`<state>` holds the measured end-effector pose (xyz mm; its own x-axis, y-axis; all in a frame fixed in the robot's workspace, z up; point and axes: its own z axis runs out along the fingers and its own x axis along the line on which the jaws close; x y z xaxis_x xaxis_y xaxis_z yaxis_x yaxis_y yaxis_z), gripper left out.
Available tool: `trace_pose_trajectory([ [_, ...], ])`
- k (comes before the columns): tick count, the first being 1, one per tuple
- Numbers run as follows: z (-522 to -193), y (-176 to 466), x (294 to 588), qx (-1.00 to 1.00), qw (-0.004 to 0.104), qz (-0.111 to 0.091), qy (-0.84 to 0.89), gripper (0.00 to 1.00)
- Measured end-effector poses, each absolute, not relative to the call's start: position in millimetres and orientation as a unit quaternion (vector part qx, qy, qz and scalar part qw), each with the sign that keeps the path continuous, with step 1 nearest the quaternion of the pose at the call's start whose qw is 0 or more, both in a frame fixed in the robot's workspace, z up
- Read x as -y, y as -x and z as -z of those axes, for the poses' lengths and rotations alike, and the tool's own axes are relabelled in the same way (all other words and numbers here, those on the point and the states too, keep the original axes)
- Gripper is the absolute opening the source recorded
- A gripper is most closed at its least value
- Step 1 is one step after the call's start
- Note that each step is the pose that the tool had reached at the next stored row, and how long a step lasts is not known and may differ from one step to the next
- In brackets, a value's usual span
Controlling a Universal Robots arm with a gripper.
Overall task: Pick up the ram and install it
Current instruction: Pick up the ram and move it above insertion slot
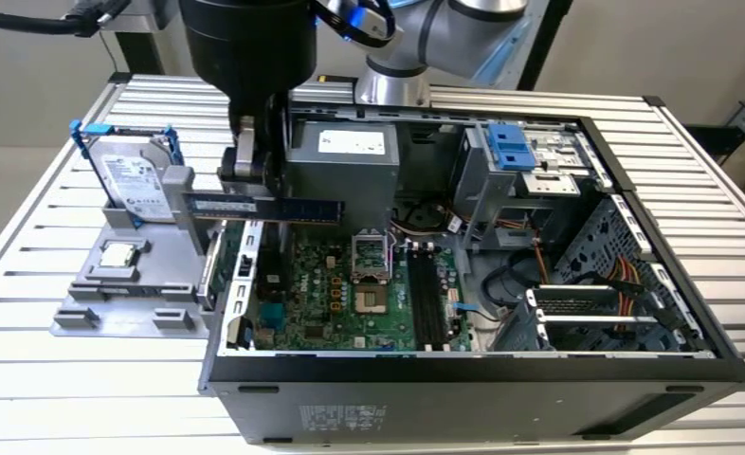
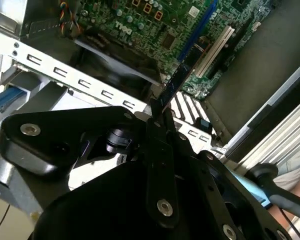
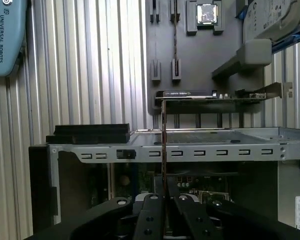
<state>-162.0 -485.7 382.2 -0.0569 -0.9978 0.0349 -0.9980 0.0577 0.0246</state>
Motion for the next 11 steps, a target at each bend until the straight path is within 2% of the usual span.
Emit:
trace_pose_trajectory([
  [11, -382, 139, 486, 0.727, 0.021, -0.003, -0.686, 0.00],
])
